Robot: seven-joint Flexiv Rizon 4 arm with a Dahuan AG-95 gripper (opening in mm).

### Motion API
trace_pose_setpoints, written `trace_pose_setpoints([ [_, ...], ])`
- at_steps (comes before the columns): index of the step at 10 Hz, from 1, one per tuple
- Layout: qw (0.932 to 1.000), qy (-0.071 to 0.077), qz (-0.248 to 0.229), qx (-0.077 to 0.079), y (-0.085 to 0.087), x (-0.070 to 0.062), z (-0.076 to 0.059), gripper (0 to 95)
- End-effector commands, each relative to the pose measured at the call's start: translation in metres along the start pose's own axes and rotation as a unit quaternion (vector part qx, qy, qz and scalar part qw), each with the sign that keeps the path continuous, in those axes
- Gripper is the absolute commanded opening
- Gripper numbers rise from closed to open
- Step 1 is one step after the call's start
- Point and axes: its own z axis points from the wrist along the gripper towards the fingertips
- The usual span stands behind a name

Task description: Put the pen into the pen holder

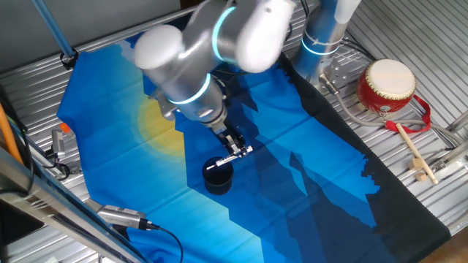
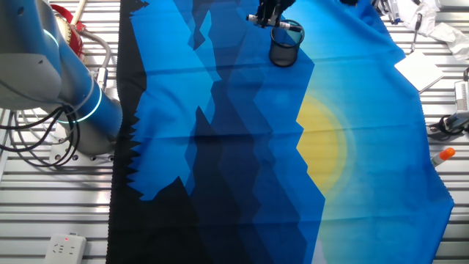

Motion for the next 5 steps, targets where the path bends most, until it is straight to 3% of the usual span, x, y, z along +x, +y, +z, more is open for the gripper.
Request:
trace_pose_setpoints([
  [1, 0.9989, 0.032, 0.007, -0.035, 0.0013, 0.0009, 0.0002, 0.0],
  [5, 0.9975, 0.057, 0.000, -0.043, 0.0016, 0.0006, 0.0004, 0.0],
])
